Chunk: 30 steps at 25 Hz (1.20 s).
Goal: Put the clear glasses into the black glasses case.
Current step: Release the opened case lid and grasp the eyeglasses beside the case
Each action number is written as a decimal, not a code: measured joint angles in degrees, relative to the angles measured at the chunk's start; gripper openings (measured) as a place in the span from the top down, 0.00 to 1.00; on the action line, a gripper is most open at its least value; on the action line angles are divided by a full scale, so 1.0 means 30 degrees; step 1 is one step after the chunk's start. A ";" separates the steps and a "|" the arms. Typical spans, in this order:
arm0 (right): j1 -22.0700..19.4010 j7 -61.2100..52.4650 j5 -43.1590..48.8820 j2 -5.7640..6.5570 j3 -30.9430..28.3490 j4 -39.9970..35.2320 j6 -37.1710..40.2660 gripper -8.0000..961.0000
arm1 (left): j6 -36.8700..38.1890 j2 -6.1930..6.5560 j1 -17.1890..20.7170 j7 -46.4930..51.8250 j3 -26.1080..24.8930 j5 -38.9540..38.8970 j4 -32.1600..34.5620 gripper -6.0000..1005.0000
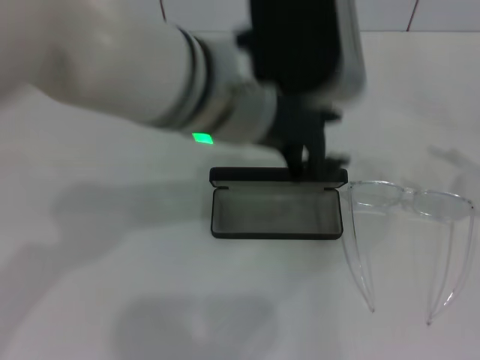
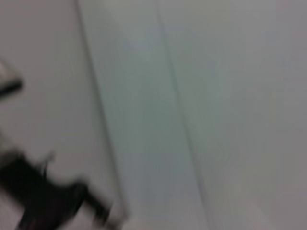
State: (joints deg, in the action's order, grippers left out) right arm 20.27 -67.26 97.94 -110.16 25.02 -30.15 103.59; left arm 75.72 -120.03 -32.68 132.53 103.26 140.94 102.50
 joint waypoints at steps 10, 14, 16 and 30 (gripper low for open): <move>0.2511 -1.0450 0.6865 -0.0357 0.6316 -1.1054 0.0404 0.10 | 0.0260 0.0082 0.3398 -0.4656 -0.8303 -1.3015 -0.2052 0.48; 0.4356 -1.3345 0.9894 -0.0241 0.8499 -1.3899 0.1142 0.10 | 0.1780 0.0095 0.4715 -0.7881 -1.0222 -1.6868 -0.6002 0.58; 0.5602 -1.3820 1.1192 -0.0058 0.8722 -1.3828 0.1673 0.10 | 0.2904 0.0096 0.4774 -0.9118 -1.0991 -1.7603 -0.8289 0.63; 1.0543 -1.4972 1.8730 -0.1243 1.0911 -1.0149 0.1281 0.10 | 0.7125 0.0123 0.4821 -1.5182 -1.2355 -2.0121 -1.5141 0.85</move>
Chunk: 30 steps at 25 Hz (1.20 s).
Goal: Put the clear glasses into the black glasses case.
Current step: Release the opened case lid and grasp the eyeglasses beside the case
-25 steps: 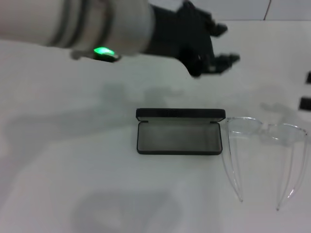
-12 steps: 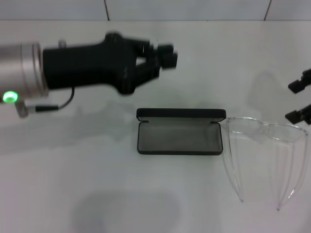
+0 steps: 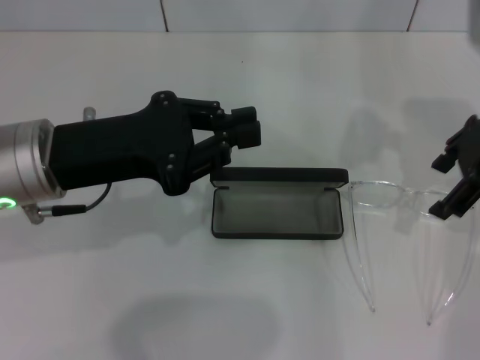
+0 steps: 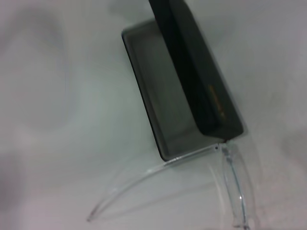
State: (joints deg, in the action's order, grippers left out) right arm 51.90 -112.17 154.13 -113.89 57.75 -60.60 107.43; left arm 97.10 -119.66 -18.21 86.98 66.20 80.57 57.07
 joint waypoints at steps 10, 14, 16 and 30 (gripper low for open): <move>0.0601 -0.0227 0.0245 -0.0606 0.1640 0.1853 -0.2521 0.10 | 0.0094 0.0062 0.0005 -0.1237 -0.0529 -0.0095 -0.1933 0.85; 0.0671 -0.0291 0.0222 -0.0585 0.1734 0.2329 -0.3067 0.11 | 0.0100 0.0069 -0.0040 -0.1875 -0.0539 -0.0105 -0.2576 0.85; 0.0736 -0.0300 0.0271 -0.0612 0.1753 0.2676 -0.3282 0.12 | 0.0103 0.0071 -0.0117 -0.2103 -0.0543 -0.0110 -0.2902 0.85; 0.1066 -0.0340 0.0494 -0.0602 0.2060 0.4431 -0.4396 0.36 | 0.0181 0.0102 0.0051 -0.2420 -0.0565 -0.0197 -0.3529 0.85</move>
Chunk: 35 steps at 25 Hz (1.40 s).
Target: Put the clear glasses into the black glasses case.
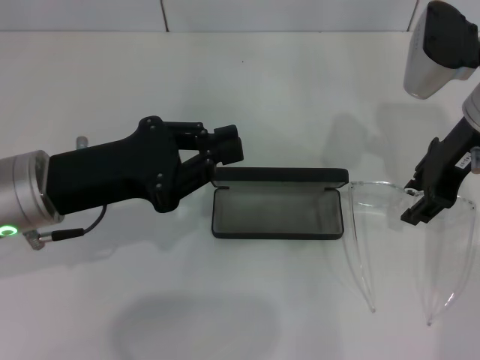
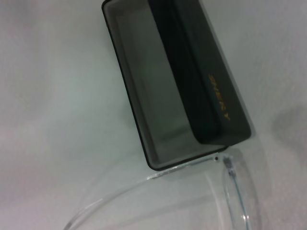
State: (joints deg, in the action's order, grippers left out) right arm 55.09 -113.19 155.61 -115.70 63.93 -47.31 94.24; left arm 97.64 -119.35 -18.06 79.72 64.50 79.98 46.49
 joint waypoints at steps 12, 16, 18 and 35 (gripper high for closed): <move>-0.0075 0.0115 -0.0003 -0.0033 0.0507 0.0101 -0.0504 0.68 | 0.0002 0.0008 -0.0116 -0.0196 -0.0599 -0.0018 -0.0756 0.85; -0.0083 0.0289 -0.0155 -0.0050 0.0546 0.0103 -0.0644 0.74 | 0.0001 -0.0014 -0.0020 -0.0202 -0.0766 -0.0018 -0.0844 0.85; -0.0083 0.0283 -0.0160 -0.0051 0.0555 0.0087 -0.0682 0.77 | 0.0001 -0.0020 -0.0016 -0.0205 -0.0775 -0.0018 -0.0944 0.85; -0.1795 -0.0482 -0.0453 -0.0023 0.0293 -0.4494 0.2166 0.92 | 0.0800 -0.0030 0.0053 -0.0206 -0.1406 -0.0235 -0.0996 0.85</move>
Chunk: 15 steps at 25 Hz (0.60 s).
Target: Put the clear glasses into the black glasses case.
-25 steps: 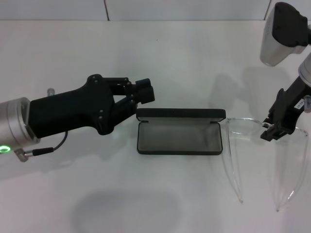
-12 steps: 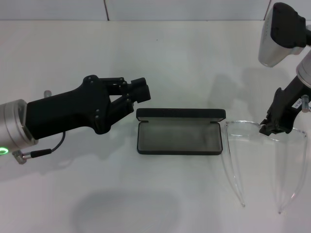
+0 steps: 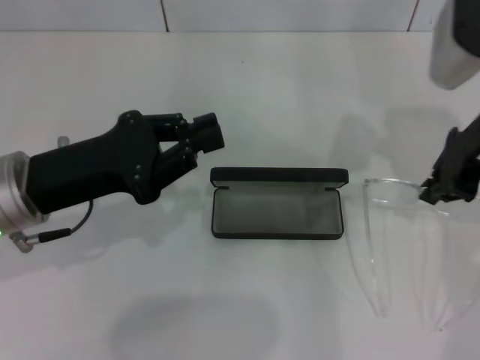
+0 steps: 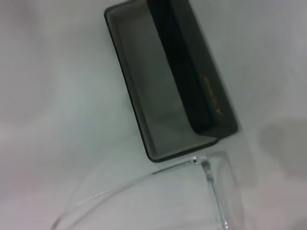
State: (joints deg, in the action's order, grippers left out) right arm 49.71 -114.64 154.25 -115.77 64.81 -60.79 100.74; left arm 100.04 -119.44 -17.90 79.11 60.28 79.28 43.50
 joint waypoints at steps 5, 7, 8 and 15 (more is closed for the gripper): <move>-0.1400 -0.0046 -0.0718 0.0159 -0.2020 -0.3908 0.1747 0.92 | 0.0205 0.0016 -0.0030 0.0103 -0.0114 -0.0655 0.0000 0.85; -0.1699 0.0098 -0.1478 0.0264 -0.3631 -0.4924 0.2228 0.92 | 0.0301 -0.0015 -0.0178 0.0135 -0.0100 -0.0977 0.0000 0.85; -0.1883 0.0183 -0.2065 0.0324 -0.4430 -0.5446 0.2470 0.92 | 0.0389 -0.0040 -0.0288 0.0131 -0.0043 -0.1214 0.0000 0.85; -0.3818 0.0469 -0.9076 0.0855 -0.7268 -0.6454 0.2117 0.92 | 0.1570 -0.0068 -0.1381 0.0189 0.0065 -0.2167 -0.0236 0.88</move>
State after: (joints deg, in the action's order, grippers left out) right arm 38.25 -113.23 127.02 -113.21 43.01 -80.15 107.09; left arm 104.75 -119.65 -22.05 79.67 60.48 72.78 42.79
